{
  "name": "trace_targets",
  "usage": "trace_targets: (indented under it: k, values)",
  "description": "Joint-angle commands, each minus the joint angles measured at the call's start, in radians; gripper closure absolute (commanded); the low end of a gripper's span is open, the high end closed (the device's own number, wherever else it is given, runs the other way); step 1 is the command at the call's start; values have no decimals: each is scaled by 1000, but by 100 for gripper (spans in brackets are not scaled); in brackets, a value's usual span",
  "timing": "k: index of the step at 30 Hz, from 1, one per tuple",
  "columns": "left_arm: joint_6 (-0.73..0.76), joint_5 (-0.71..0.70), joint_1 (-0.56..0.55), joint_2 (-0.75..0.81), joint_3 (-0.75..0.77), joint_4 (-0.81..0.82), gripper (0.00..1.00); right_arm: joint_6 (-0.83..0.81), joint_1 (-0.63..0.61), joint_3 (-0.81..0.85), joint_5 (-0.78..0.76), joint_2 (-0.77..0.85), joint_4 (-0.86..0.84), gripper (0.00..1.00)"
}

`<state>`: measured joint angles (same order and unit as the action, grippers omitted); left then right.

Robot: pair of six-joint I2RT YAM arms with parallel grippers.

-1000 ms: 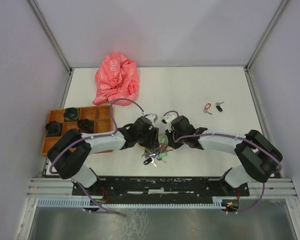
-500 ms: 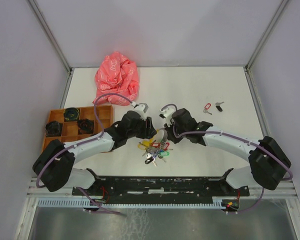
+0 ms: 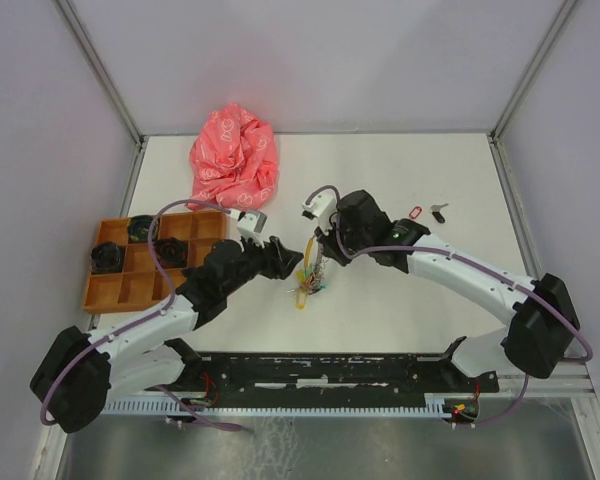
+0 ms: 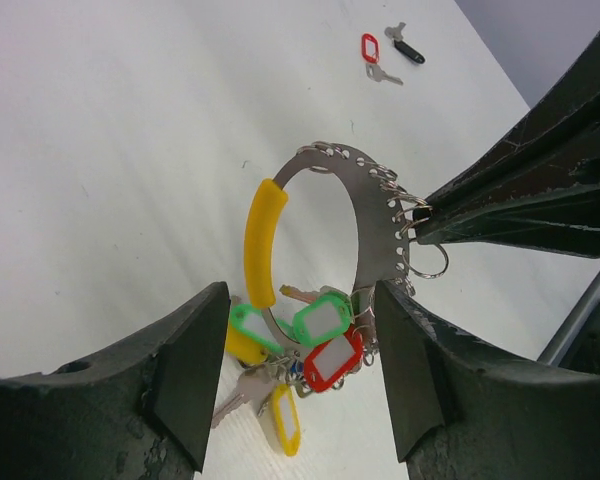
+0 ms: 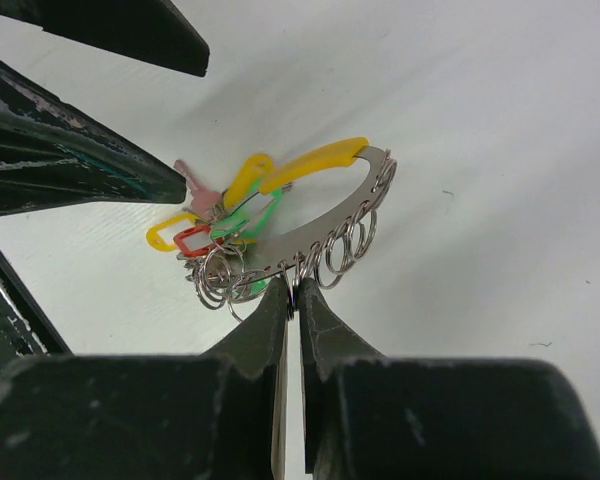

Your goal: Put the keys on the keyring

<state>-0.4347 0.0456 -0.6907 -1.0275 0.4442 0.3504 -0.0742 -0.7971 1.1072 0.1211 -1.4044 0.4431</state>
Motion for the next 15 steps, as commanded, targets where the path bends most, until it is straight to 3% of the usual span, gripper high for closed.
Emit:
trace_targets:
  k: [1, 8, 15]
  values:
    - [-22, 49, 5, -25, -43, 175, 33, 2, -15, -22, 63, -25, -65, 97]
    - [-84, 107, 4, -98, -53, 183, 30, 93, -37, -98, -40, -93, -112, 95]
    - [-85, 126, 5, -151, -29, 87, 29, 210, -37, -223, -66, -122, -176, 92]
